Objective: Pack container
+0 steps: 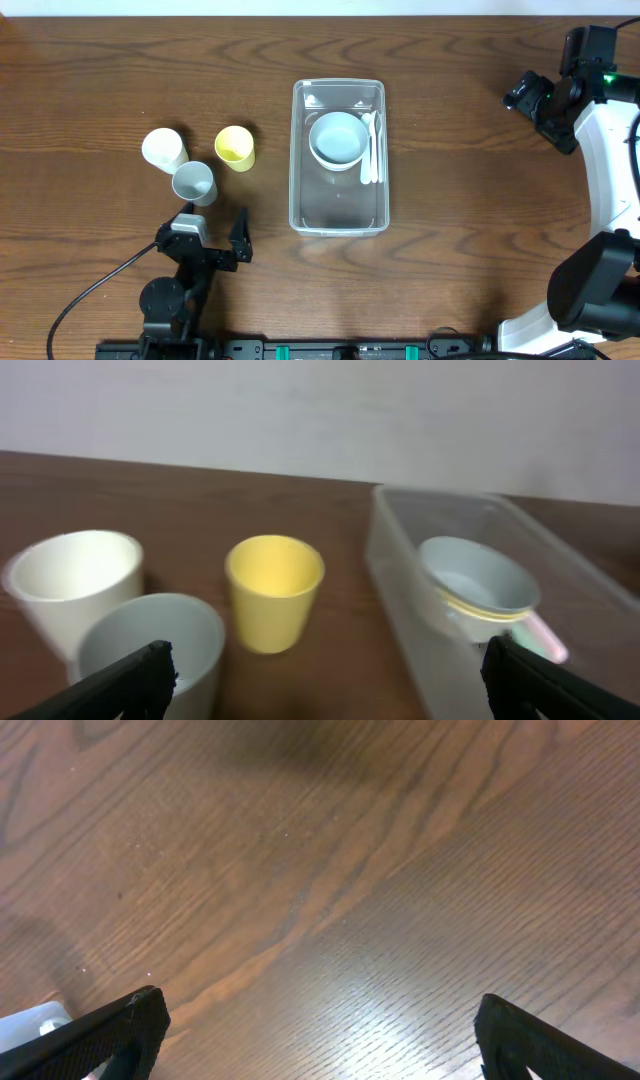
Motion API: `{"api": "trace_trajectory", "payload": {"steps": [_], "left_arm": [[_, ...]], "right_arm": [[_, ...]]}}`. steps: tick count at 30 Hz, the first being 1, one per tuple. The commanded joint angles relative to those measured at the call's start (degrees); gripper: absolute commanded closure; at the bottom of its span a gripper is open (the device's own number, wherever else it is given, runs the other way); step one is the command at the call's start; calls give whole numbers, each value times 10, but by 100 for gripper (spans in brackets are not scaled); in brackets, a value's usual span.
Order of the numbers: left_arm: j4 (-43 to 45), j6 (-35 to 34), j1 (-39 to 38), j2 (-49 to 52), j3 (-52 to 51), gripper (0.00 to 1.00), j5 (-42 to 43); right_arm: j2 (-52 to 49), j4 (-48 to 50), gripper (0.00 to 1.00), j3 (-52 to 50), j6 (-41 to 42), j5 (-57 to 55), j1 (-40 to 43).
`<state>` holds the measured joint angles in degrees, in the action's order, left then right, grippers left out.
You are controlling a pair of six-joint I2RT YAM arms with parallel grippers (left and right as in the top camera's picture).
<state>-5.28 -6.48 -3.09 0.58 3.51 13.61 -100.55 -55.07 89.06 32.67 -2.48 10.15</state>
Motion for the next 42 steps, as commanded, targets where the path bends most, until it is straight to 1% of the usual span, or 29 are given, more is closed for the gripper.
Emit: {"api": "trace_trajectory", "payload": {"steps": [1,4,6,12,14,17,19,23,26,31,34,39,42], "left_arm": [[-17,-36,1,5,29,2,70],[-84,-43,1,41,98,2,63],[-142,-43,1,85,159,2,47],[-348,-43,1,280,377,2,5],[-431,-43,1,353,448,2,-20],[-524,-32,1,454,525,2,-48],[-547,-30,1,503,544,2,-54],[-541,-30,1,594,545,2,-56],[-514,-31,1,667,545,2,-55],[-488,-32,2,757,545,2,-52],[-476,-20,1,779,545,2,-50],[-436,42,1,780,545,2,-52],[-410,64,1,781,545,2,-55]], "right_arm": [[-1,0,1,-4,7,1,1],[-1,0,1,-4,7,1,1],[-1,0,1,-4,7,1,1],[-1,0,1,-4,7,1,1],[-1,0,1,-4,7,1,0],[-1,0,1,-4,7,1,1],[-1,0,1,-4,7,1,1],[-1,0,1,-4,7,1,1],[-1,0,1,-4,7,1,0],[-1,0,1,-4,7,1,0],[-1,0,1,-4,7,1,0],[-1,0,1,-4,7,1,0],[-1,0,1,-4,7,1,0]]}}
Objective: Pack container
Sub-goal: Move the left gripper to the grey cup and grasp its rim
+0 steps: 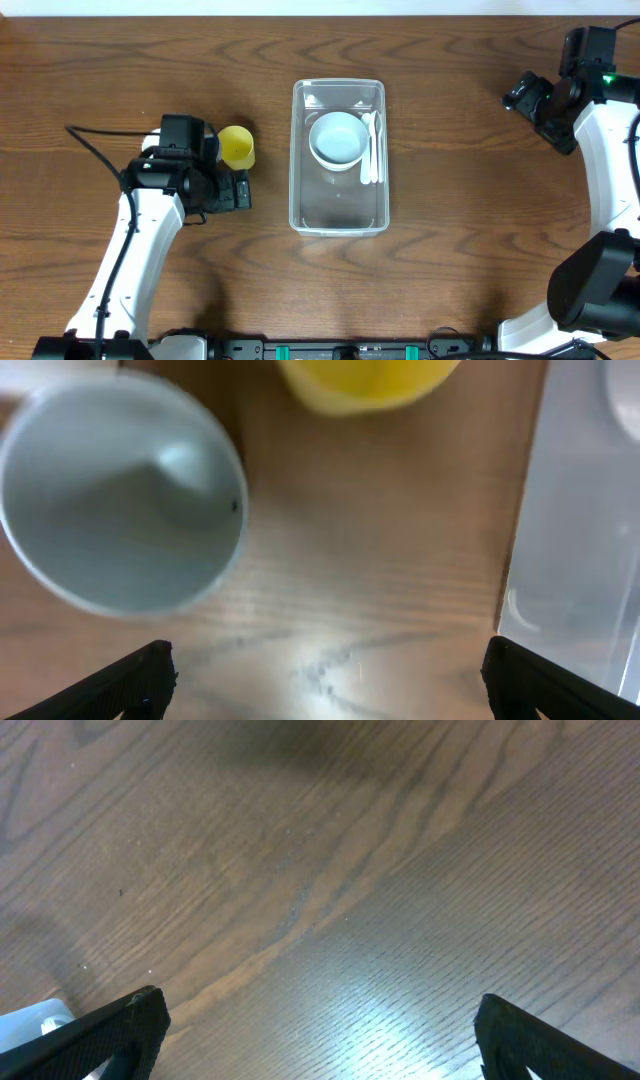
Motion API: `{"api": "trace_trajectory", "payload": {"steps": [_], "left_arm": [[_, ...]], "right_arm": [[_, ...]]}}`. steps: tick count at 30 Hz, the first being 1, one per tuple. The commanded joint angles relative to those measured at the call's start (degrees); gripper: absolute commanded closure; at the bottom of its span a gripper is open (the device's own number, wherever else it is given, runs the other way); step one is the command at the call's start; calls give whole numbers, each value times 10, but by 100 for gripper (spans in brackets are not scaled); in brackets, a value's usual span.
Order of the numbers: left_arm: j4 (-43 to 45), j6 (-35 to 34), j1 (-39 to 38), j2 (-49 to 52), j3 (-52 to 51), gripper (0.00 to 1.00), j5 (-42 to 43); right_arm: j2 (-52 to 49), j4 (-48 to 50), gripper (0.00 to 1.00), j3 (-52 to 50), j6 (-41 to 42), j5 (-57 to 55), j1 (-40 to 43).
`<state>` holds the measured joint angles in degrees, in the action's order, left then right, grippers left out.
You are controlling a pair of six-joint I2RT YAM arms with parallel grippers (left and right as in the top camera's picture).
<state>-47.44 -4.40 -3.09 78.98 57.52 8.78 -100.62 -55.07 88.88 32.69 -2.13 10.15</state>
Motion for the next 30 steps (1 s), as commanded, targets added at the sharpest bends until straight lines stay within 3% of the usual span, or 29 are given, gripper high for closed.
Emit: {"api": "trace_trajectory", "payload": {"steps": [1,14,20,30], "left_arm": [[20,46,1,-2,5,2,-12],[47,46,1,50,5,0,-67],[50,45,1,76,5,23,-67],[63,46,1,93,5,32,-67]], "right_arm": [[0,0,1,-2,7,-2,0],[0,0,1,-2,7,-2,0],[0,0,1,-2,7,-2,0],[0,0,1,-2,7,-2,0]]}}
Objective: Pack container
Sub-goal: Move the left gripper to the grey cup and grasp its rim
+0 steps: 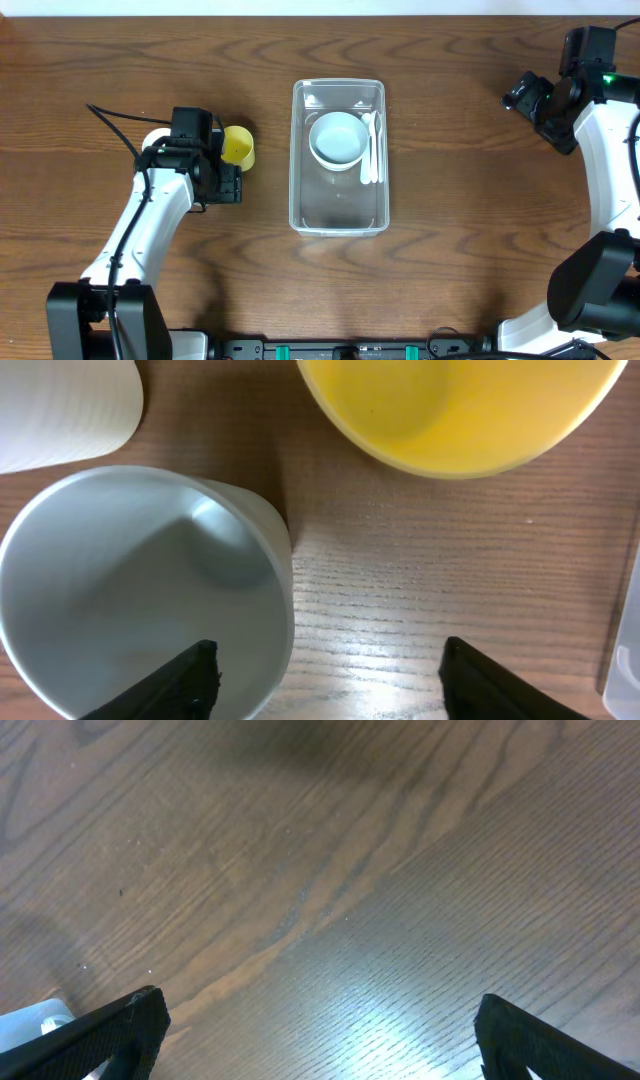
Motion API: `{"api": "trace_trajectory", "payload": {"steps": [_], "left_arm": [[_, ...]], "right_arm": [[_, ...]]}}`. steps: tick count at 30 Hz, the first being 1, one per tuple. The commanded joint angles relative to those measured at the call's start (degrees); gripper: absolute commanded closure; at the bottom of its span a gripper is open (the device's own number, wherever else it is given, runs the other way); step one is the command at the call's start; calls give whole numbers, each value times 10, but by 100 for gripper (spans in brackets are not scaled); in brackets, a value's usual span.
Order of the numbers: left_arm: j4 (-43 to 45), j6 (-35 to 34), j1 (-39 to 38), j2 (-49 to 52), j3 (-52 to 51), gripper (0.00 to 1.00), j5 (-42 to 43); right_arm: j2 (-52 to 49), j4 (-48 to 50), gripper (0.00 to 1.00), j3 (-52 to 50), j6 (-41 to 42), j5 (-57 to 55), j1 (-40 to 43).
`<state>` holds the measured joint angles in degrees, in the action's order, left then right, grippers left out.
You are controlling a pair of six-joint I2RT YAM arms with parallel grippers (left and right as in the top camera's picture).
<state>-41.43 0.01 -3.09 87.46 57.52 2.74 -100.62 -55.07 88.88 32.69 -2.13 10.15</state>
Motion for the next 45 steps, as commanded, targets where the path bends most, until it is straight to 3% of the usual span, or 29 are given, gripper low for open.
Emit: {"api": "trace_trajectory", "payload": {"steps": [1,8,19,33,45], "left_arm": [[3,2,1,9,5,34,-7],[2,-1,1,18,4,62,-7],[2,-16,1,19,4,94,-7],[-49,-77,1,-24,5,94,23],[-91,-74,-49,-241,5,94,112]], "right_arm": [[0,0,1,-2,7,-2,0],[0,0,1,-2,7,-2,0],[0,0,1,-2,7,-2,0],[0,0,1,-2,7,-2,0],[0,0,1,-2,7,-2,0]]}}
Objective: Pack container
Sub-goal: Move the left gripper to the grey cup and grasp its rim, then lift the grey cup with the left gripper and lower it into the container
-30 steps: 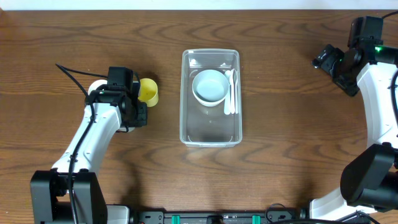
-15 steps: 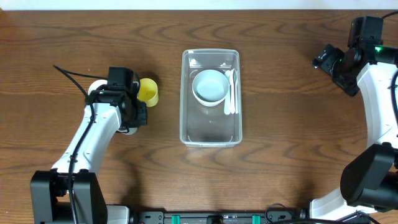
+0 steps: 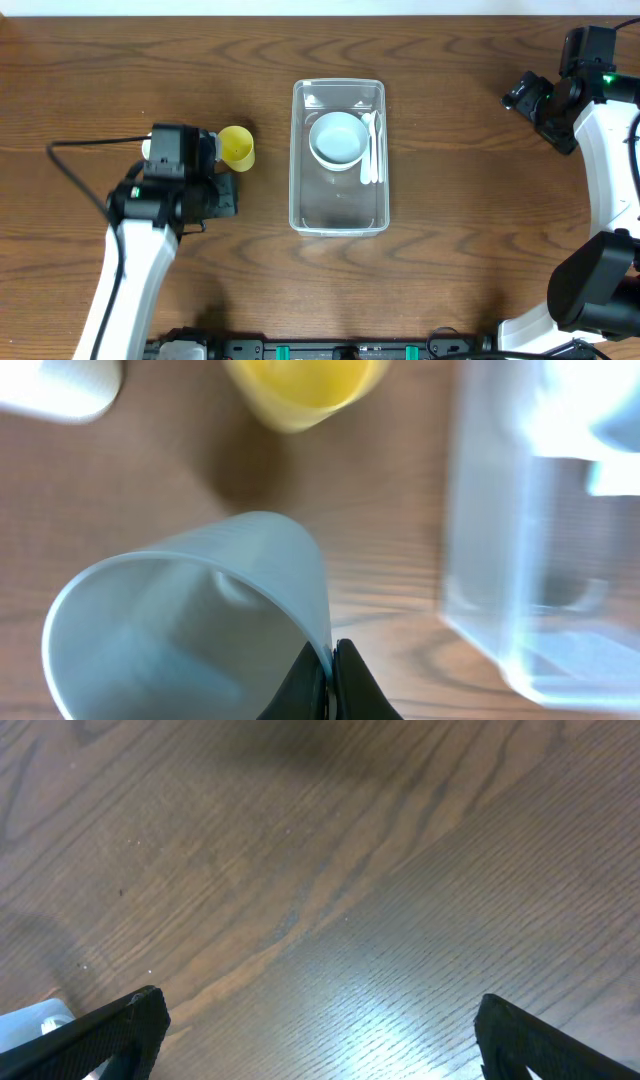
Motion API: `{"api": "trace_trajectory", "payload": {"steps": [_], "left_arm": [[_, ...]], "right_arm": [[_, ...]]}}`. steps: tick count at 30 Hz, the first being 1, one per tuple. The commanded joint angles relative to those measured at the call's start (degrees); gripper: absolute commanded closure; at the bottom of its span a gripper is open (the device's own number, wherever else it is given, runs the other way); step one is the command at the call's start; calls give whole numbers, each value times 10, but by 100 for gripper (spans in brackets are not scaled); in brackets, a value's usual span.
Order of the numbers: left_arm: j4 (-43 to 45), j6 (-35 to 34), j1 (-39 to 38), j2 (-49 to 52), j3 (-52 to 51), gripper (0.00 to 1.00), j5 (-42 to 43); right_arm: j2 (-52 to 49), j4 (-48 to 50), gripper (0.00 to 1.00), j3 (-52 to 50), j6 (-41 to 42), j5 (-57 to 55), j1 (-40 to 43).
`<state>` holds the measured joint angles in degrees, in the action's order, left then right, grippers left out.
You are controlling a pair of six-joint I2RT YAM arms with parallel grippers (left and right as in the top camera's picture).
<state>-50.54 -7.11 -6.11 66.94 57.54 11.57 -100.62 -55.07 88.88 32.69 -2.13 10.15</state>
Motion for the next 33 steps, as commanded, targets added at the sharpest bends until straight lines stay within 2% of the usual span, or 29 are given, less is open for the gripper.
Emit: {"api": "trace_trajectory", "payload": {"steps": [1,7,12,18,22,33], "left_arm": [[2,-3,-32,-59,5,94,24],[31,-12,-105,-127,5,94,24],[82,-12,-182,-125,5,94,24],[161,-11,-272,-60,5,94,18],[202,-11,-320,6,5,94,-32],[215,-11,-334,123,5,94,-121]], "right_arm": [[0,0,1,-2,7,-2,0],[0,0,1,-2,7,-2,0],[0,0,1,-2,7,-2,0],[0,0,1,-2,7,-3,0],[0,0,1,-2,7,-2,0],[0,0,1,-2,7,-2,0]]}}
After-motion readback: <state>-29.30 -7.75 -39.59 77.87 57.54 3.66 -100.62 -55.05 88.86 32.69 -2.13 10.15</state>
